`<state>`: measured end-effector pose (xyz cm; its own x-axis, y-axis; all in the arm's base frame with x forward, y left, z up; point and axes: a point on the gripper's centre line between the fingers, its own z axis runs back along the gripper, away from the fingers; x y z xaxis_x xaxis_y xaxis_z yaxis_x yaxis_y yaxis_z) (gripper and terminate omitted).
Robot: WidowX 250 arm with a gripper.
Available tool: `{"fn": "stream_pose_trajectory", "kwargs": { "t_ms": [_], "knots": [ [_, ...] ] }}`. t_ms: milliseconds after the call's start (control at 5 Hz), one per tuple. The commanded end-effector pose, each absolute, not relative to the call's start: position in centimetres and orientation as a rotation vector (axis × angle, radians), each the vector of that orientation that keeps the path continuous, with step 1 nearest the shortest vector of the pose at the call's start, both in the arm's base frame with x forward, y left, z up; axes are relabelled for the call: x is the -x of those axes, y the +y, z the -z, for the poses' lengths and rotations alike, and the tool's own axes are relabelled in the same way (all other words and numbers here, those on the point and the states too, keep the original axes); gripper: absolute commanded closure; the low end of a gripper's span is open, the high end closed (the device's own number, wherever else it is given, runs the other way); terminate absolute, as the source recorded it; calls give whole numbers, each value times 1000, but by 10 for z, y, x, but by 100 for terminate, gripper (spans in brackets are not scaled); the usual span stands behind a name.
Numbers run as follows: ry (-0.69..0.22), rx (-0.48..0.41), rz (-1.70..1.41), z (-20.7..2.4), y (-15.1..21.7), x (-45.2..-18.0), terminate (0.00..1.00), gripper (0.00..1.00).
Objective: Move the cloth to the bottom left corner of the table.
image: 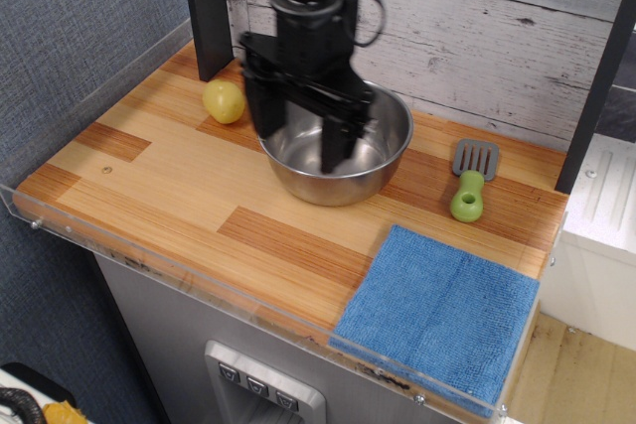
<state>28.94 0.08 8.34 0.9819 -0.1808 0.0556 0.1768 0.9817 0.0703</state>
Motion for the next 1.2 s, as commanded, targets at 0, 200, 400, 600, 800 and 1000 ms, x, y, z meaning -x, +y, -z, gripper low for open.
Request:
{"fn": "stream_pose_trajectory", "kwargs": {
  "t_ms": [0, 200, 400, 600, 800, 1000],
  "knots": [
    [-114, -106, 138, -99, -50, -266, 0, 0],
    [-108, -86, 139, -85, -71, -253, 0, 0],
    [-125, -37, 137, -66, -84, -239, 0, 0],
    [-129, 8, 150, -50, -87, -234, 0, 0],
    [-147, 49, 156, -38, -91, -235, 0, 0],
    [-165, 79, 147, -34, -96, -239, 0, 0]
  ]
}}
